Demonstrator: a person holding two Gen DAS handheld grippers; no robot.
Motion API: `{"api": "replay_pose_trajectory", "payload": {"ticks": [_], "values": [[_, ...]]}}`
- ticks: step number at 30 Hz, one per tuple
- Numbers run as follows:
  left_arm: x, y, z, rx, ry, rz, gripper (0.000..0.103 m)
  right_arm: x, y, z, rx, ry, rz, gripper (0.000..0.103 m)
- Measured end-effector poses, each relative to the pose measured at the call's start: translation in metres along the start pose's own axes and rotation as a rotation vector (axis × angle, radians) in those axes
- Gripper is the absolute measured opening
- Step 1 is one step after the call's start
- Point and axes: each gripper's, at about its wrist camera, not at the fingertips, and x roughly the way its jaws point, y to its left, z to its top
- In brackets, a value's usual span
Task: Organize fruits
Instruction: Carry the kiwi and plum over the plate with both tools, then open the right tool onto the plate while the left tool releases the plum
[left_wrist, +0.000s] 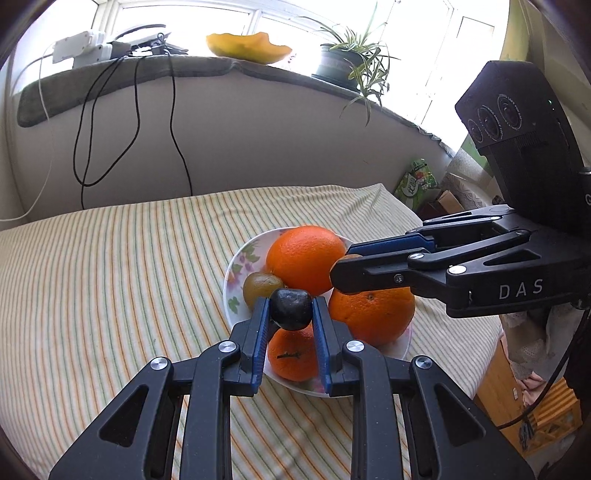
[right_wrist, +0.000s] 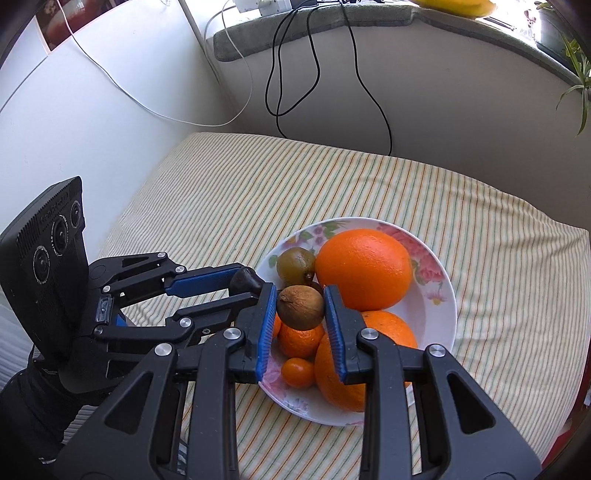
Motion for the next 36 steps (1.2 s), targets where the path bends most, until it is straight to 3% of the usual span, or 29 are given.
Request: {"api": "replay_pose_trajectory", "payload": {"ticks": [14,18,22,33,36], "values": [[0.005,-0.008,0.004,0.015,0.009,0.013,0.022,-0.006,0.000,0.000,-0.003,-0.014,-0.031,0.028],[0.003,-0.010,0.003,0.017,0.006,0.012,0.030,-0.009,-0.001,-0.001,-0.003,-0.018,-0.038,0.029],[0.001,-0.013,0.004,0.021,0.002,0.014,0.032,-0.015,-0.001,-0.001,-0.003,-0.038,-0.046,0.050],[-0.013,-0.020,-0.001,0.035,-0.011,0.036,0.032,-0.038,0.004,-0.008,0.001,-0.094,-0.064,0.051],[-0.019,-0.024,-0.003,0.045,-0.021,0.043,0.032,-0.046,0.007,-0.012,-0.008,-0.118,-0.091,0.062]]}}
